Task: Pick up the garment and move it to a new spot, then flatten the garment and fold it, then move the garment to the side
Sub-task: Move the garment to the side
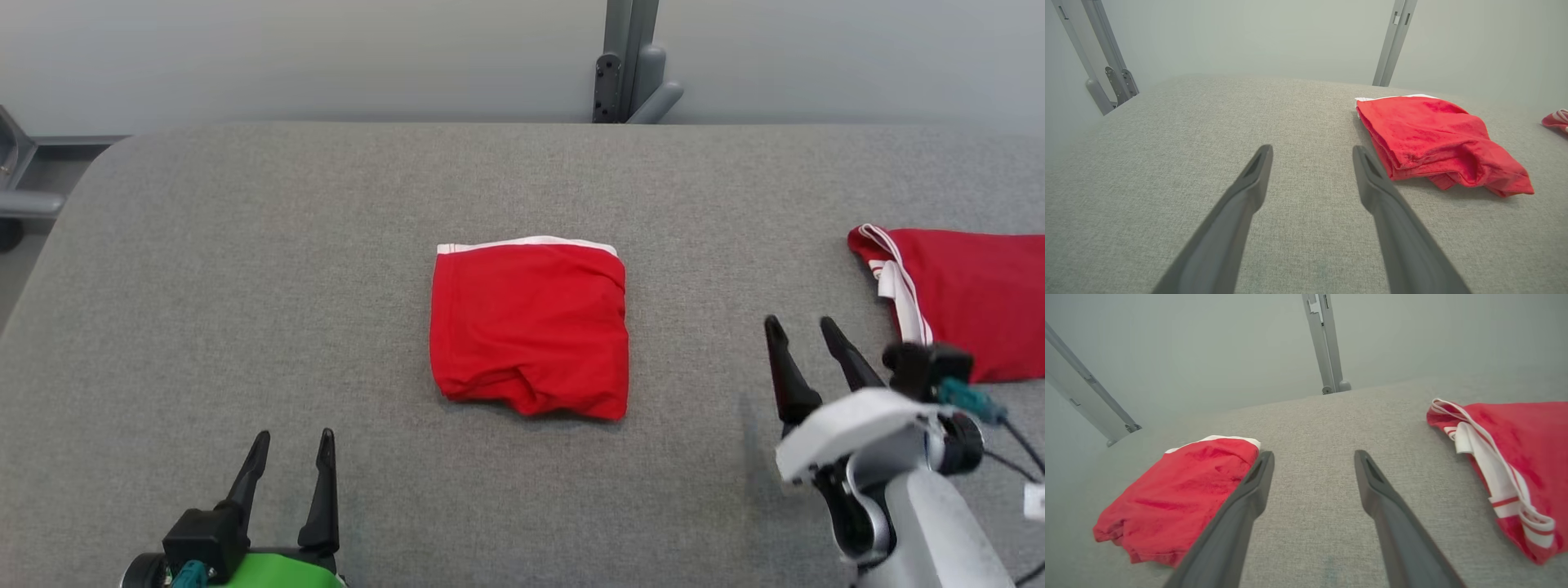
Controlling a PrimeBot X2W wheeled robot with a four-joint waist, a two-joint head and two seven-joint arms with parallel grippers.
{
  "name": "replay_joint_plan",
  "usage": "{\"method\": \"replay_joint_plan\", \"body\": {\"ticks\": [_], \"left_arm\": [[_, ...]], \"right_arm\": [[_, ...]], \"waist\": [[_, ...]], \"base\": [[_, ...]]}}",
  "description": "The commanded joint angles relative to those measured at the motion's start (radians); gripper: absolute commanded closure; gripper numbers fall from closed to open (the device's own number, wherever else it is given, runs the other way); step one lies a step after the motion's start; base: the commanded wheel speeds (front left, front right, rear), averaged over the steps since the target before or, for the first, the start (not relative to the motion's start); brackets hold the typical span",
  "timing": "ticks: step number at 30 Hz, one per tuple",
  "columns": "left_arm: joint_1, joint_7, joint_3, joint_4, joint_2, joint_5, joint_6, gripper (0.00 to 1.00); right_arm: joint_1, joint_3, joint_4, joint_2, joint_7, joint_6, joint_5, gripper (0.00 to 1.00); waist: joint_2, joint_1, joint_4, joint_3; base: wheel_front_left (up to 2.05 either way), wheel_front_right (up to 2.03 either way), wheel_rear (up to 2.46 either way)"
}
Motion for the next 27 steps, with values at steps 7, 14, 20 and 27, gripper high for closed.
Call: {"method": "replay_joint_plan", "body": {"ticks": [7,14,20,27], "left_arm": [[-0.069,-0.003,-0.02,-0.003,-0.009,-0.021,-0.007,0.0],[-0.128,-0.003,-0.045,0.004,-0.013,-0.032,-0.007,0.0],[-0.145,-0.003,-0.047,0.006,-0.014,-0.038,-0.007,0.0],[-0.151,-0.003,-0.041,0.011,-0.016,-0.04,-0.007,0.0]], "right_arm": [[-0.226,0.112,0.057,-0.005,0.406,0.0,0.157,0.0],[-0.375,0.178,0.192,-0.004,0.516,0.0,0.161,0.0],[-0.425,0.218,0.302,-0.004,0.51,0.0,0.222,0.0],[-0.467,0.253,0.427,-0.003,0.487,0.0,0.287,0.16]], "waist": [[0.0,0.0,0.039,0.111],[0.0,0.0,0.096,0.171],[0.0,0.0,0.128,0.191],[0.0,0.0,0.133,0.2]], "base": [[0.0,0.0,0.0],[0.0,0.0,0.0],[0.0,0.0,0.0],[0.0,0.0,0.0]]}}
